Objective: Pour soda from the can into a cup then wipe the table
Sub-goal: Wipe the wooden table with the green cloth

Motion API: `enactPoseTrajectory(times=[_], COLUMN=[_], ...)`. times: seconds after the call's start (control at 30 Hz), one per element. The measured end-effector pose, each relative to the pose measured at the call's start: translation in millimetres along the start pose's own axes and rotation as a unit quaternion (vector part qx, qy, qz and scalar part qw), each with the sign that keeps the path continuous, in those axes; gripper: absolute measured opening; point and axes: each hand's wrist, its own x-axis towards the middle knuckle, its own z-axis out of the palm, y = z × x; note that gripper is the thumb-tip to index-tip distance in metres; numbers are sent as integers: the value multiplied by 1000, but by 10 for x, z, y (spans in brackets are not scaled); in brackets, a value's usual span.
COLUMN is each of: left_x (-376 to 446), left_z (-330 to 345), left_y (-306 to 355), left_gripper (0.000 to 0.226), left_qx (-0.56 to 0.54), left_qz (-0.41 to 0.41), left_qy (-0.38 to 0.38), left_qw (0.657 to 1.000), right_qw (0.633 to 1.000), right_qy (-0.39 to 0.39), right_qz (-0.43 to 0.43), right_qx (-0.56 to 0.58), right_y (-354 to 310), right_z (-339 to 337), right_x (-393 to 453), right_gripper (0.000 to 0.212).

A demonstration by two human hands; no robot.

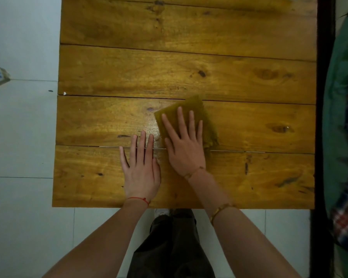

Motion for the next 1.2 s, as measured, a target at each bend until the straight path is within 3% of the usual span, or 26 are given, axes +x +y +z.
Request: enactPoseTrajectory(times=[0.2,0.33,0.47,0.73,0.9,1.07,1.2], left_x=[145,431,774,1010,1024,1034,1020], left_z=[-114,-268,-325,-208,-220,-232,-232], left_y=[-79,-236,-298,-308,-326,-327,-327], left_gripper=[53,52,55,58,58,58,60], left_qx=[-38,-46,-33,-21,-23,-16,-5], left_qz=[6,26,17,8,1,1,5], left_qy=[22,40,47,24,23,18,15], left_qw=[999,998,998,999,999,1000,1000], right_qw=[997,1000,994,999,995,987,995], right_qy=[-19,13,55,35,66,94,73], right_qz=[-76,-1,96,5,80,132,65], right_qx=[-15,-14,17,4,-10,0,-4], right_y=[336,532,322,380,707,345,3], right_z=[-95,-237,-240,-243,-403,-363,-258], right_x=[-107,245,583,504,870,1156,1162], right_gripper=[56,54,55,56,58,56,56])
